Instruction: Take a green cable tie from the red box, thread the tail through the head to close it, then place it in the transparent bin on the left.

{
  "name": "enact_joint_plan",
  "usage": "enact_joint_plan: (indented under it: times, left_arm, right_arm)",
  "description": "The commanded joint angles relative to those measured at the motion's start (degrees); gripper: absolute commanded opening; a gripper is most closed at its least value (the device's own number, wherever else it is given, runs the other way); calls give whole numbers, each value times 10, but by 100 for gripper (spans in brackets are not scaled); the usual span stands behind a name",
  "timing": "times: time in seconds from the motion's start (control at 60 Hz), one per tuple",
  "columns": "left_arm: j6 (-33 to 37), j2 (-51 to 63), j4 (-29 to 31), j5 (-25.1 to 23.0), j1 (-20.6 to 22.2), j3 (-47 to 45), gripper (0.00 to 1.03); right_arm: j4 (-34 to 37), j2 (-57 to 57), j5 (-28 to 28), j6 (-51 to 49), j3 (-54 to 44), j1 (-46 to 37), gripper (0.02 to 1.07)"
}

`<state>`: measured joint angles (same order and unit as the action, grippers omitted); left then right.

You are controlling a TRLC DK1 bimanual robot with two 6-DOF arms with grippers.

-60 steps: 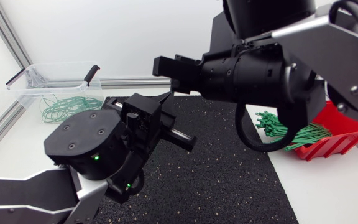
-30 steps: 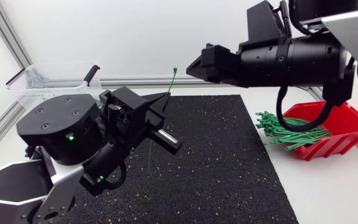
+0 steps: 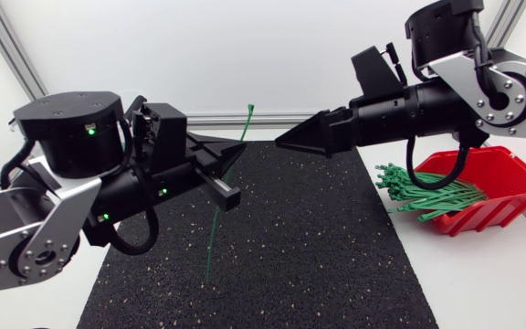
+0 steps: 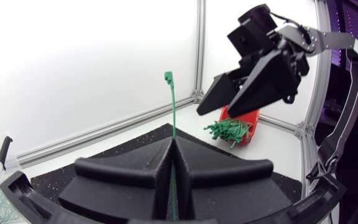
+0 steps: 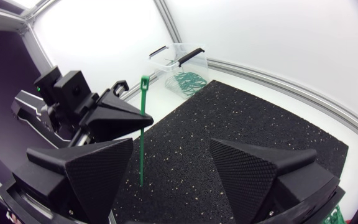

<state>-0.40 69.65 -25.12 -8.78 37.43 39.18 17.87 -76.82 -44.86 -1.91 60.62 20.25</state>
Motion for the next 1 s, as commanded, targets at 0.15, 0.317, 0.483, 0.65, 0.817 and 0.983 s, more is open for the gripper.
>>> enact_joint_plan:
  times: [0.15, 0.317, 0.483, 0.65, 0.817, 0.983]
  left_arm:
    - [-81, -13, 39, -90, -28, 58, 4]
    - [-116, -7, 56, -150, -31, 80, 4]
    - [-130, 7, 51, -198, -36, 86, 4]
    - [-136, 22, 33, -230, -46, 78, 4]
    - [-147, 25, 14, -238, -48, 65, 4]
    - [-155, 25, 11, -240, -43, 64, 4]
  right_arm:
    - [34, -40, -51, -148, -19, 4, 94]
    - [45, -39, -59, -184, -19, 35, 93]
    - [49, -40, -59, -221, -23, 70, 93]
    - [23, -40, -81, -216, -32, 74, 69]
    - [9, -38, -97, -199, -32, 74, 61]
    - [4, -39, -112, -191, -32, 80, 54]
